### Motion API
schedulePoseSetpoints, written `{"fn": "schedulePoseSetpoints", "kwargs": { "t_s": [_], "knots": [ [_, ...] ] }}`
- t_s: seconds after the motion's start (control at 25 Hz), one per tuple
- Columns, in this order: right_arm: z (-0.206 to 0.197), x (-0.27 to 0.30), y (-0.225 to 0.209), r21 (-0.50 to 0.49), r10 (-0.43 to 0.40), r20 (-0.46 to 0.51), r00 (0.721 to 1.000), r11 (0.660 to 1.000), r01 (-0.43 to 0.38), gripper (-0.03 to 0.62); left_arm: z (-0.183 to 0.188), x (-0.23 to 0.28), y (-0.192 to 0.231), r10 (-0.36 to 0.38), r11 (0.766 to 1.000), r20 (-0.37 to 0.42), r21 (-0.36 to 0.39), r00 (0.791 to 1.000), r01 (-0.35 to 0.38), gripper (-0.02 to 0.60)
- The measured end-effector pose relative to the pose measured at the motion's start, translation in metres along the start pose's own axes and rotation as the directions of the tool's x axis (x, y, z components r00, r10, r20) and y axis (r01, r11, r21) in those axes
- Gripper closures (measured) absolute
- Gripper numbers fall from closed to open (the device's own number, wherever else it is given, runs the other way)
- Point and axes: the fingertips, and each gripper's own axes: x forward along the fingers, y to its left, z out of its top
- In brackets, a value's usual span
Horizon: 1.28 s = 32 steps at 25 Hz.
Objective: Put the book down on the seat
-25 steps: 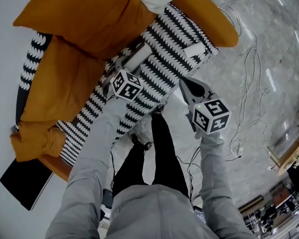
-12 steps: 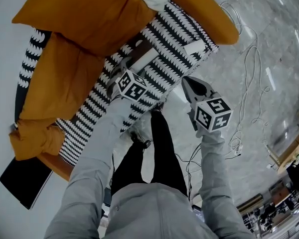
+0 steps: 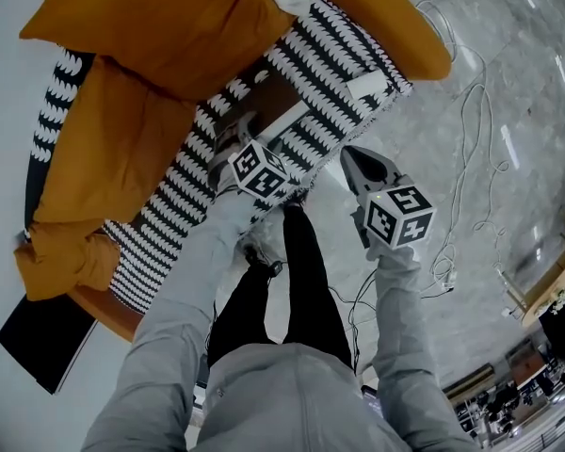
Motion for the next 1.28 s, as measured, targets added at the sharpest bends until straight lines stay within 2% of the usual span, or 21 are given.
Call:
{"fn": "schedulePoseSetpoints", "kwargs": {
  "t_s": [0.2,0.36,0.84,1.08,1.28],
  "knots": [
    [-0.004,0.001,0.002,0.013,0.004,0.003,1.0,1.0,-0.004,0.565,-0.002,-0.003,-0.005,-0.006,1.0,0.003,0.005,1.0,0.006,0.256],
    [-0.012,0.001,0.002,0.024,0.013,-0.012,1.0,1.0,-0.012,0.565,0.0,-0.003,-0.014,-0.043,0.999,0.013,-0.014,0.999,0.043,0.251],
    [-0.029,-0.012,-0.008,0.04,0.0,-0.021,1.0,0.999,0.001,0.565,-0.019,0.002,-0.037,-0.097,0.995,-0.031,0.002,0.995,0.097,0.238],
    [-0.031,-0.023,-0.001,0.03,-0.004,-0.014,1.0,1.0,0.005,0.565,-0.02,-0.013,-0.039,-0.103,0.995,-0.004,-0.021,0.995,0.102,0.238],
    [-0.018,-0.042,0.018,-0.001,-0.001,0.018,1.0,1.0,0.001,0.565,-0.008,-0.047,-0.038,-0.104,0.991,0.062,-0.083,0.993,0.109,0.238]
  ]
}}
